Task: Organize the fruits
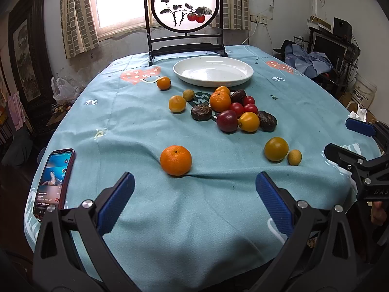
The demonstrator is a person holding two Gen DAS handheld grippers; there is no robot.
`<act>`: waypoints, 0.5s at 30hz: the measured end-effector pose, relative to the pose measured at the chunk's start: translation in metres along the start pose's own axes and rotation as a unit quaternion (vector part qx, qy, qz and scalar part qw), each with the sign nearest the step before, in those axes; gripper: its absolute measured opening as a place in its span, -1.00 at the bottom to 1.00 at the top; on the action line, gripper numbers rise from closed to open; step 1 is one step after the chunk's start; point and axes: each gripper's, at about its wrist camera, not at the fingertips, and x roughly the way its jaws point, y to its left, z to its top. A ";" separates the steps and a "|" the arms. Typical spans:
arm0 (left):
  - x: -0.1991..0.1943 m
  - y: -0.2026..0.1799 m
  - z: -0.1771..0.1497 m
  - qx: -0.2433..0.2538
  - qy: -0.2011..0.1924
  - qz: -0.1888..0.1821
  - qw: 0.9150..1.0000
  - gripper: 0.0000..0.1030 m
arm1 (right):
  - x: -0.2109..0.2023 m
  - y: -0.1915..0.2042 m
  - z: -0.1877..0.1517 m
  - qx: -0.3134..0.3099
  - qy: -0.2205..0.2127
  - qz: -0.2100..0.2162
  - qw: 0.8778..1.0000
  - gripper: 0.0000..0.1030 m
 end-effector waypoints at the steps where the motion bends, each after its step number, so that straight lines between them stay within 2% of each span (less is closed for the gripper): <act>1: -0.001 0.000 0.001 -0.001 0.001 0.001 1.000 0.96 | 0.000 0.000 0.000 0.000 0.000 0.000 1.000 0.97; 15: 0.000 0.001 -0.002 -0.001 0.000 0.001 1.000 0.96 | 0.000 0.001 -0.001 0.000 0.000 0.002 1.000 0.97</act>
